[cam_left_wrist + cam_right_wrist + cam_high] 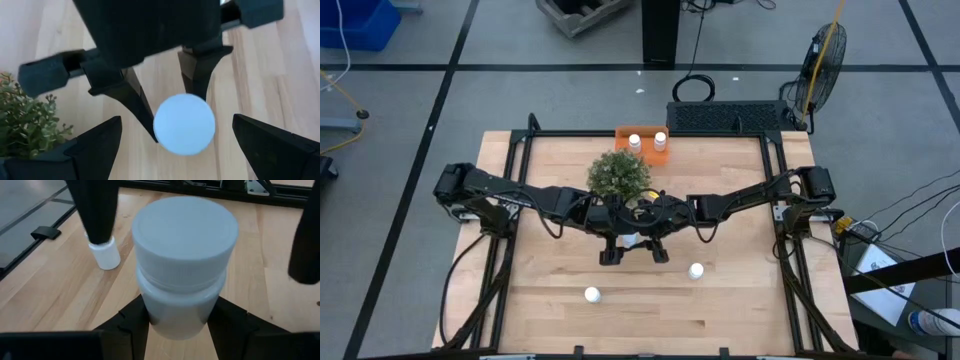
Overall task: Pick and place pill bottles into a basket
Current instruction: Put the white pill bottle into the orange bin
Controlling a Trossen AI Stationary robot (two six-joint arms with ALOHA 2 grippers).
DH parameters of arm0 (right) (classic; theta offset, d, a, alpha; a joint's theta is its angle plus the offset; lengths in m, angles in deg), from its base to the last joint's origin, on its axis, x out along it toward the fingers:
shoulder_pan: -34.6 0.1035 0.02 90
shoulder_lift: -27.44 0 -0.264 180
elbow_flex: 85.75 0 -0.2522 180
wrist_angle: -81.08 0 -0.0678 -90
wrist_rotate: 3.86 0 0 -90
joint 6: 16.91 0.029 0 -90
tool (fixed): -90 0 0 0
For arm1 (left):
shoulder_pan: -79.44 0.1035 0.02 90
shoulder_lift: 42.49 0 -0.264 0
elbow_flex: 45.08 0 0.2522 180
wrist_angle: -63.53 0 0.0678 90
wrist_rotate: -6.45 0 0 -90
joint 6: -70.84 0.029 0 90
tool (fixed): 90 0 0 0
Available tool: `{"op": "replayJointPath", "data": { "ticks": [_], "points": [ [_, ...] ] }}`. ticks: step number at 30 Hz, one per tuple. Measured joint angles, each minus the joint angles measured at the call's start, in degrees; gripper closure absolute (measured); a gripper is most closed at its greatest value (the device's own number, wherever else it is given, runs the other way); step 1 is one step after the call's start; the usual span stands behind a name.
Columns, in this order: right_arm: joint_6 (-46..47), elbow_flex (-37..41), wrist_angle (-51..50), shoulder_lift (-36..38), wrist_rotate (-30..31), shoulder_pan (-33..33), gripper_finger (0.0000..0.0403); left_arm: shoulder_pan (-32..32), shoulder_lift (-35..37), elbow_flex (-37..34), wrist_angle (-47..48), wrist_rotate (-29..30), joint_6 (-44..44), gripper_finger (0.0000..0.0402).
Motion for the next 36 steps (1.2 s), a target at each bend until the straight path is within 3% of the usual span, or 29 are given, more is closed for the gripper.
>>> {"op": "replayJointPath", "data": {
  "ticks": [8, 36],
  "points": [
    [-1.2, 0.0, -0.2, 0.0, 0.0, -0.4, 0.0248, -0.4, 0.0, 0.7, 0.0, 5.9, -2.7, 0.0016],
    [-2.7, 0.1, -1.5, -0.1, -0.1, -0.7, 0.0248, -0.2, 0.1, 0.7, -1.3, 8.2, -2.6, 0.0016]
  ]
}}
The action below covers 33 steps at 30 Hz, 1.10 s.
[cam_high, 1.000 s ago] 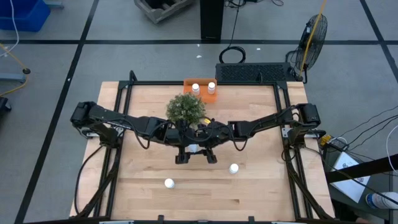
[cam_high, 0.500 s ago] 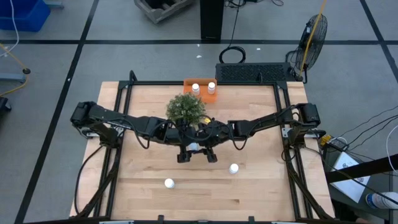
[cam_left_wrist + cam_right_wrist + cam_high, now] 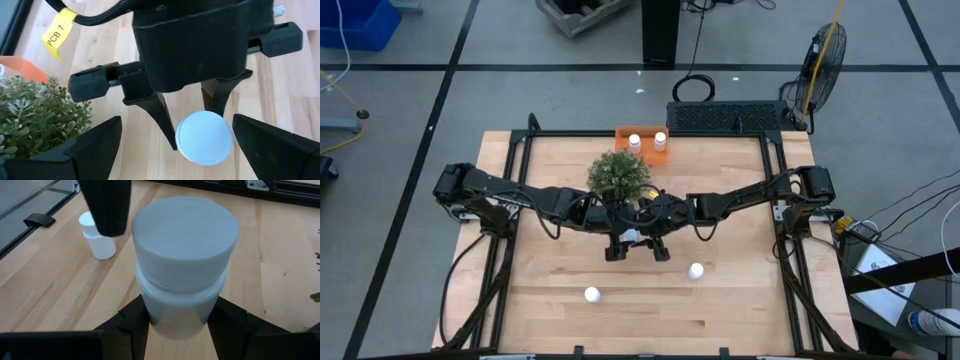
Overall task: Pick and place pill bottles into a basket
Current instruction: Put the white pill bottle into the orange bin
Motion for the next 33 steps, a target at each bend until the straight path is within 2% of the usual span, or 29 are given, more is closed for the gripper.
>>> {"op": "replayJointPath", "data": {
  "ticks": [8, 15, 29, 33],
  "points": [
    [-0.1, 0.0, -0.1, 0.0, 0.0, 0.0, 0.0248, -0.4, 0.0, 0.0, 0.6, -4.1, 0.3, 0.0016],
    [0.0, 0.1, 0.1, 0.0, 0.0, 0.1, 0.0248, -1.3, -1.4, 0.0, 0.0, -3.1, 2.2, 0.0016],
    [0.0, 0.1, 0.4, 0.0, 0.0, 0.1, 0.0248, -1.2, -2.8, -0.2, 0.8, -2.4, 0.7, 0.0016],
    [0.2, 0.1, 0.5, 0.0, 0.0, 0.1, 0.0248, -1.2, -2.8, -0.2, 0.8, -2.1, 0.6, 0.0043]
  ]
}}
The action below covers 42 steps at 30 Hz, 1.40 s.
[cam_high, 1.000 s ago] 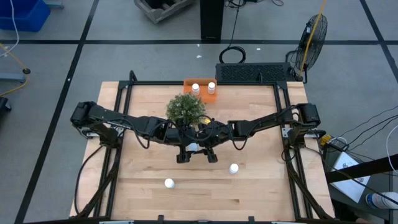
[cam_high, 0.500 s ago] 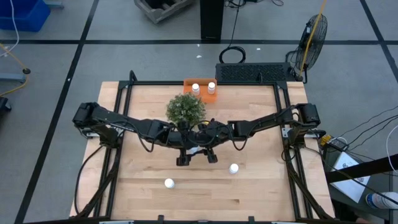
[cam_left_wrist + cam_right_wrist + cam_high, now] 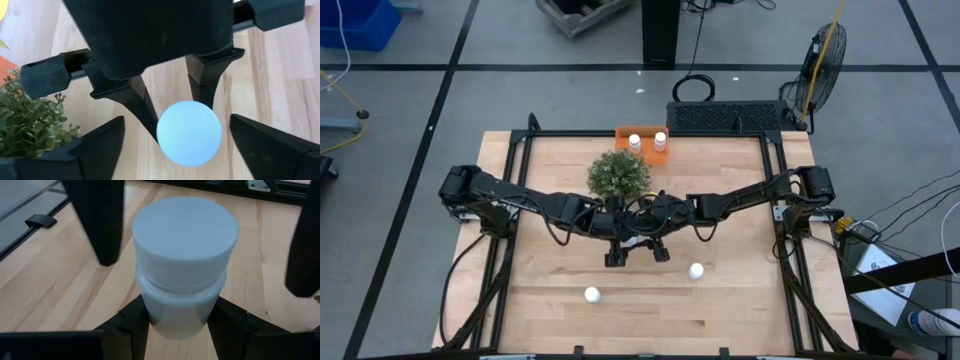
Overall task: Pick and place pill bottles into a basket
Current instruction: Put the white pill bottle into the orange bin
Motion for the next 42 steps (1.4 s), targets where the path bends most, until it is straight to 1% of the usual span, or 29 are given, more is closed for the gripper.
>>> {"op": "replayJointPath", "data": {
  "ticks": [3, 9, 10, 12, 15, 19, 22, 24, 28, 30, 34, 38, 42],
  "points": [
    [0.0, 0.0, 0.0, 0.0, 0.0, 0.0, 0.0248, 0.0, 0.0, 0.0, 0.0, -0.3, 0.0, 0.0095],
    [-0.3, 0.0, 0.0, 0.0, 0.0, 0.0, 0.0248, 0.0, 0.0, 0.0, -0.2, -0.9, -0.1, 0.0228],
    [-0.2, 0.0, 0.0, 0.0, 0.1, 0.0, 0.0248, 0.0, 0.0, 0.0, -0.2, -1.1, -0.1, 0.0241],
    [-0.5, 0.0, -0.1, 0.0, 0.0, 0.0, 0.0236, 0.1, 0.0, 0.0, -0.3, -1.3, -0.4, 0.0242],
    [-0.7, 0.0, -0.2, 0.0, -0.4, 0.0, 0.0194, 0.2, 0.0, 0.0, -0.4, -1.5, -0.6, 0.0242],
    [-0.8, 0.0, -0.9, 0.0, -3.2, 0.0, 0.0138, 0.2, 0.0, 0.3, -0.2, -1.8, -0.6, 0.0242],
    [-0.7, -0.1, -3.3, 0.1, -3.0, 0.0, 0.0109, 0.5, 0.0, 1.3, 0.8, -1.7, -0.3, 0.0242],
    [-0.6, 0.0, -6.5, 0.3, -2.8, -0.1, 0.0097, 1.1, 0.0, 2.9, 3.1, -1.6, -0.2, 0.0242],
    [-0.4, 2.2, -9.0, 0.2, 1.5, -0.1, 0.0088, 2.8, 0.1, 8.1, 7.6, -0.2, 0.7, 0.0242],
    [0.0, 3.3, -8.5, 0.2, 3.2, -0.1, 0.0087, 3.8, 0.1, 10.9, 10.0, -0.1, 2.2, 0.0242],
    [0.7, 5.9, -6.5, 0.2, 3.3, -0.2, 0.0092, 6.6, 0.1, 17.2, 14.1, -0.4, 5.9, 0.0242],
    [1.8, 7.1, -5.6, 0.2, 3.3, -0.1, 0.0100, 10.8, 0.1, 22.1, 17.5, -0.3, 9.1, 0.0242],
    [3.1, 8.9, -0.7, 0.2, 3.3, -0.1, 0.0105, 15.9, 0.1, 26.2, 19.7, -0.4, 12.6, 0.0242]
  ]
}}
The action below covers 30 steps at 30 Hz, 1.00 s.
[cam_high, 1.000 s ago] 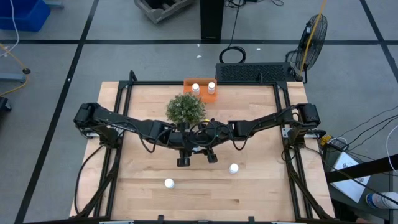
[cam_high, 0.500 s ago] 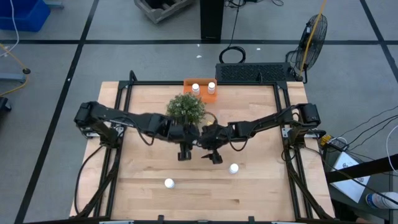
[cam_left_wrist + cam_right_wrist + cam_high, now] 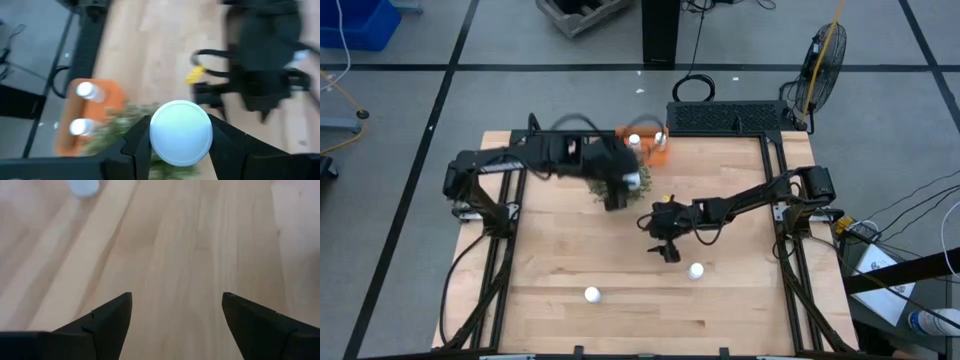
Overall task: Pick and place pill bottles into a basket
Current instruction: Put the white pill bottle into the orange bin
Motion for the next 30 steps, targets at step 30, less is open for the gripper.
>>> {"op": "replayJointPath", "data": {
  "ticks": [30],
  "points": [
    [-5.7, 14.4, 17.3, 1.4, 5.6, -13.5, 0.0122, 26.0, -10.9, 3.2, -10.6, -7.8, 20.5, 0.0242]
  ]
}}
